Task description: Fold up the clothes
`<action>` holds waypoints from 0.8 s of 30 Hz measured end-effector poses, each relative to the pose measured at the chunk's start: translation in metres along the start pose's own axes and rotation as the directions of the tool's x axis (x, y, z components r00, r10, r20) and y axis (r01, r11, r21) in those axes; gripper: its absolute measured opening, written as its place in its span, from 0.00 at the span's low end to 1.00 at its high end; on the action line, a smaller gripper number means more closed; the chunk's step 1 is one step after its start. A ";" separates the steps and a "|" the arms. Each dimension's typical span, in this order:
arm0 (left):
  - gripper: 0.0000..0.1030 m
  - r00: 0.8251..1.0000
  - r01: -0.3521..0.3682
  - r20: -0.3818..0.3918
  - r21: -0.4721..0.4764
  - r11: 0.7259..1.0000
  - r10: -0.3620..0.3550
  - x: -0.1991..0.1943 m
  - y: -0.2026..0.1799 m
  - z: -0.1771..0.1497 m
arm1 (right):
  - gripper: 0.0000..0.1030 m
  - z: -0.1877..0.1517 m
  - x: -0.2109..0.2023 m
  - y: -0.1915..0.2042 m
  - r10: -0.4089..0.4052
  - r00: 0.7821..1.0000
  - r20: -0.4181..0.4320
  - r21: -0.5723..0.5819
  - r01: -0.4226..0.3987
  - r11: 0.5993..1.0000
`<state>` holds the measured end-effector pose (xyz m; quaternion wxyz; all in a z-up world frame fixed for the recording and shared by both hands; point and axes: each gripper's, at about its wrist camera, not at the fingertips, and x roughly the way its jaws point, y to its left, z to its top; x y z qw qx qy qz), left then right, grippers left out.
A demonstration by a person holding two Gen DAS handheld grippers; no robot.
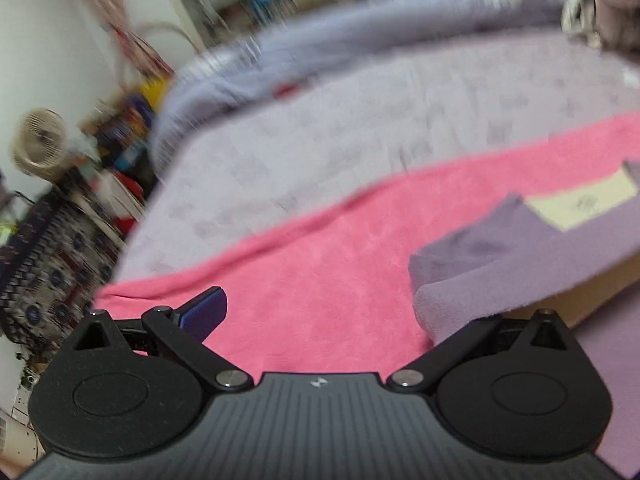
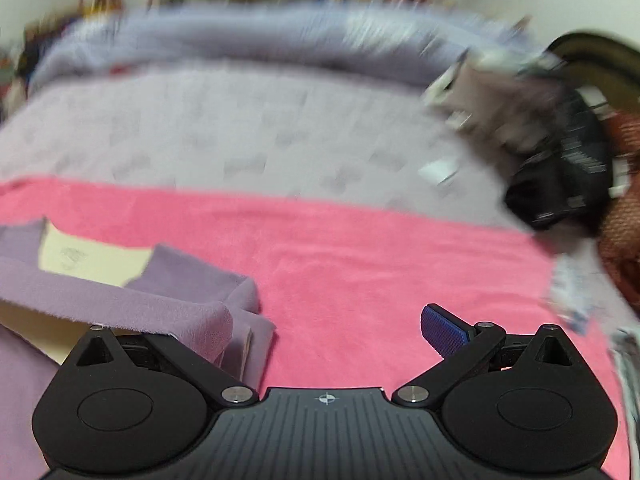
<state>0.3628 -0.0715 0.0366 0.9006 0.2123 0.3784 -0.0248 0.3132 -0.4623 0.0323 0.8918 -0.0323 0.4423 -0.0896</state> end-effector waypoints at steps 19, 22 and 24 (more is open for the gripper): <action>1.00 0.851 0.191 -0.282 -0.621 0.760 -0.444 0.095 0.066 0.023 | 0.99 0.029 0.080 -0.077 0.492 0.817 -0.300 0.612 -0.230 0.756; 1.00 0.871 0.178 -0.221 -0.689 0.702 -0.438 0.085 0.079 0.024 | 0.99 0.018 0.051 -0.102 0.482 0.876 -0.027 0.719 -0.318 0.618; 1.00 0.881 0.156 -0.180 -0.762 0.628 -0.438 0.081 0.092 0.024 | 1.00 0.011 0.035 -0.120 0.445 0.887 0.119 0.774 -0.364 0.518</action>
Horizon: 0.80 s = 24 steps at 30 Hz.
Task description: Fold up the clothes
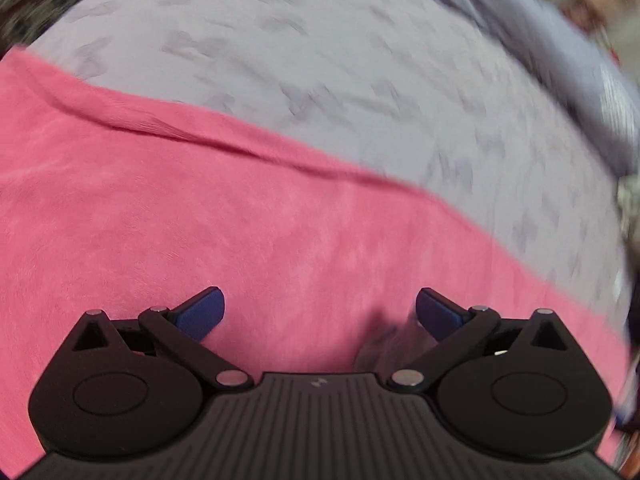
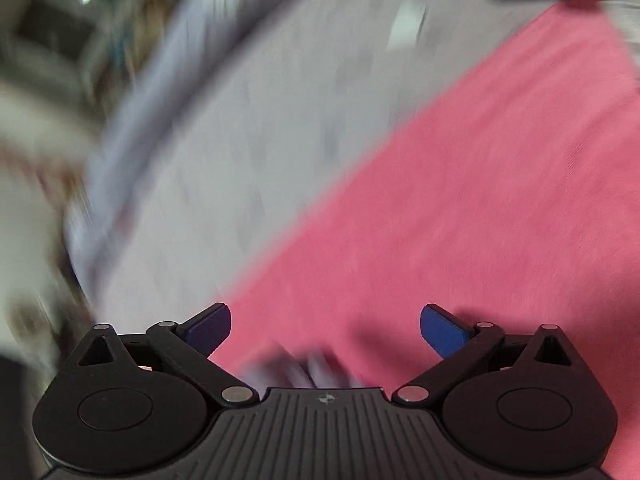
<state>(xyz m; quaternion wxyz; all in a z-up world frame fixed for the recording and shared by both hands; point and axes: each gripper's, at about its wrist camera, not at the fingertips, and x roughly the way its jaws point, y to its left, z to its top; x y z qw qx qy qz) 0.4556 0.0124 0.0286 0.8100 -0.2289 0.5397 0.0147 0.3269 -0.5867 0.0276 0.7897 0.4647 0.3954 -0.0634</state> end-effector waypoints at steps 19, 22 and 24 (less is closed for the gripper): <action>1.00 0.906 -0.260 0.420 0.663 0.702 -0.061 -0.016 -0.073 -0.147 | 0.66 -0.174 0.084 0.085 -0.178 0.956 0.234 -0.721 0.293 0.628; 0.99 0.875 -0.351 0.472 0.473 0.808 0.104 -0.002 -0.057 -0.110 | 0.37 -0.146 0.075 0.089 -0.206 0.936 0.286 -0.619 0.345 0.706; 0.98 0.869 -0.317 0.483 0.378 0.870 0.106 -0.021 -0.037 -0.094 | 0.46 -0.160 0.047 0.095 -0.148 0.914 0.378 -0.668 0.380 0.640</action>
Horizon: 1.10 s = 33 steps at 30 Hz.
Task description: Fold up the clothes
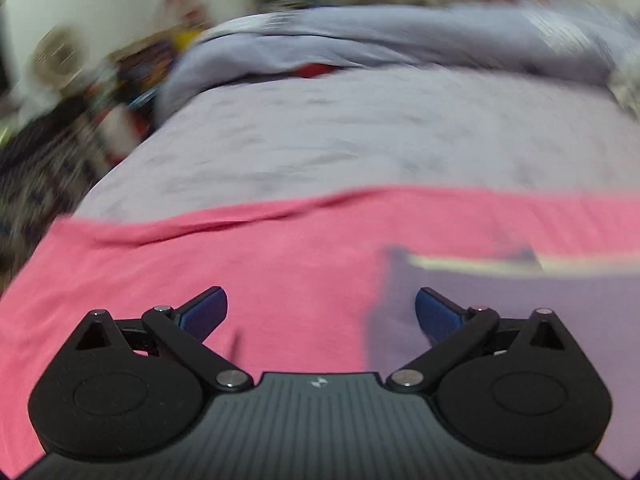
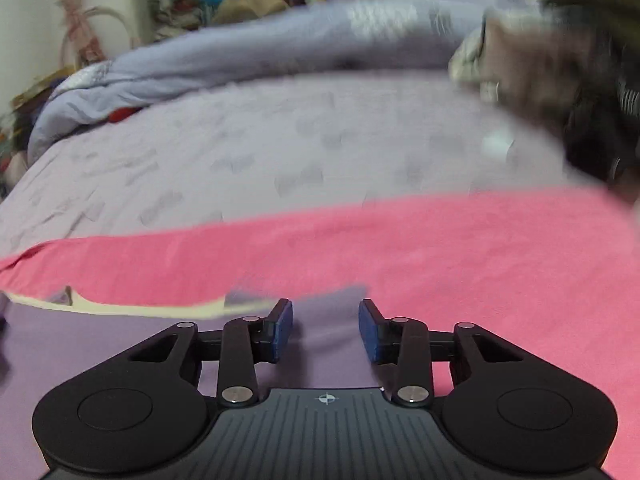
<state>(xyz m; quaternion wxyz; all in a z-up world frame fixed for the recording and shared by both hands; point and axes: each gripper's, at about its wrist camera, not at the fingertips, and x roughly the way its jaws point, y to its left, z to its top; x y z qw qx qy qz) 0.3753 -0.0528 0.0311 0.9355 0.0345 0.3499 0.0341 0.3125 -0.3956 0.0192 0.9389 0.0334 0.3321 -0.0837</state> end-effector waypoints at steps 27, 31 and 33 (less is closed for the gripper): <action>1.00 0.963 -0.017 0.243 0.483 0.876 -0.116 -0.128 -0.067 -0.120 | 0.86 -0.137 -0.150 0.001 0.055 0.991 0.124 -0.183 -0.031 0.983; 1.00 0.974 -0.034 0.214 0.488 0.872 -0.081 -0.109 -0.047 -0.147 | 0.90 -0.152 -0.132 -0.041 0.078 0.996 -0.039 0.012 -0.078 0.997; 1.00 0.980 -0.050 0.195 0.447 0.893 -0.043 -0.109 -0.026 -0.141 | 0.81 -0.153 -0.140 -0.070 0.060 0.996 -0.064 0.143 -0.050 0.988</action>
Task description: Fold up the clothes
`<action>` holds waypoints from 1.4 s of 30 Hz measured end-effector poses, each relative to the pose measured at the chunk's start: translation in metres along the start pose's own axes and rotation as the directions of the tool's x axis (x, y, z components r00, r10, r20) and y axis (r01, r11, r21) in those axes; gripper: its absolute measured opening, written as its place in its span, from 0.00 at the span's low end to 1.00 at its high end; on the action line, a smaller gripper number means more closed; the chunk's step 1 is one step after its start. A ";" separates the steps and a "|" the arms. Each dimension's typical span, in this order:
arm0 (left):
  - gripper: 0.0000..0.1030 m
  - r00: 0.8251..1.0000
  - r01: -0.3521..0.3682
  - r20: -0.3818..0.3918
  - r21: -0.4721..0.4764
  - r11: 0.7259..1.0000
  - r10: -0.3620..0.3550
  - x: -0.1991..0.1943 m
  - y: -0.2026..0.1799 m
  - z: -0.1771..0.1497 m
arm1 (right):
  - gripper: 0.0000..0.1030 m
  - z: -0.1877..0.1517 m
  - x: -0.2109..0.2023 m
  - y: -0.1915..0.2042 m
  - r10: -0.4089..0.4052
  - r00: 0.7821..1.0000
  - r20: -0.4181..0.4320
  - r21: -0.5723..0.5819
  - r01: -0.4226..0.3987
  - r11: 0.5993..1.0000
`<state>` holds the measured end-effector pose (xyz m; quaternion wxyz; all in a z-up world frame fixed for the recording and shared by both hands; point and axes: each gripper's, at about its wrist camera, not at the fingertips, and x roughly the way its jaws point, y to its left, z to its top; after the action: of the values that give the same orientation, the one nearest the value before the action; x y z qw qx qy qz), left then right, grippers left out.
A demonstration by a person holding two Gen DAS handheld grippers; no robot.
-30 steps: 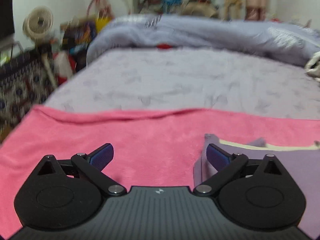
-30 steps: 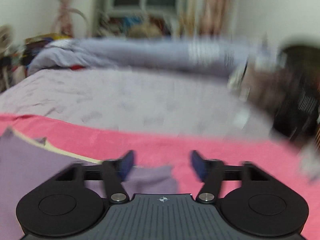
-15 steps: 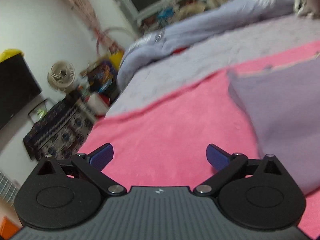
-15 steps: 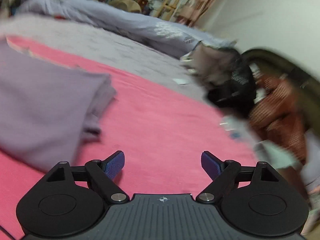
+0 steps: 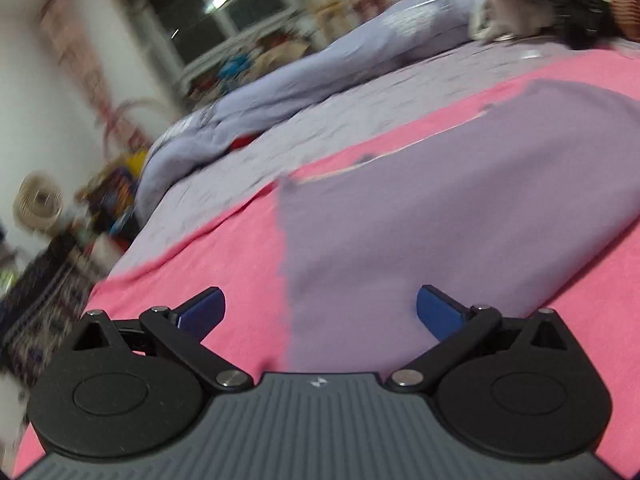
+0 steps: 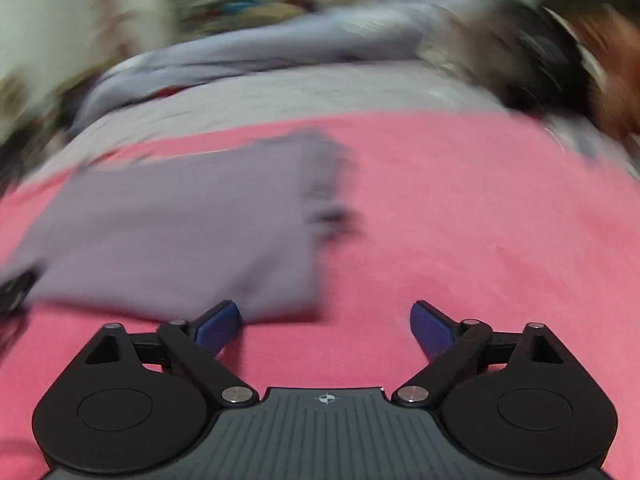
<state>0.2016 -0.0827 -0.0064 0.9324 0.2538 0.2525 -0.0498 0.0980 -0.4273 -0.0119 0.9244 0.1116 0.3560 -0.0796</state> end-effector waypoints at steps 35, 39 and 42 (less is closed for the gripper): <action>1.00 0.906 0.420 0.020 -0.171 0.891 -0.423 -0.017 -0.071 0.022 | 0.29 0.081 0.109 0.182 0.025 1.000 -0.016 -0.473 -0.030 0.880; 1.00 0.902 0.427 0.021 -0.183 0.886 -0.430 -0.017 -0.069 0.021 | 0.29 0.099 0.141 0.192 0.006 1.000 -0.025 -0.445 -0.017 0.895; 1.00 0.903 0.425 0.025 -0.185 0.886 -0.429 -0.018 -0.069 0.020 | 0.30 0.110 0.165 0.200 -0.009 1.000 -0.026 -0.420 -0.003 0.908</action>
<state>0.1798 -0.1531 -0.0138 0.9160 0.1041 0.3136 -0.2275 0.3347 -0.2752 -0.0141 0.9217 -0.0892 0.3776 -0.0009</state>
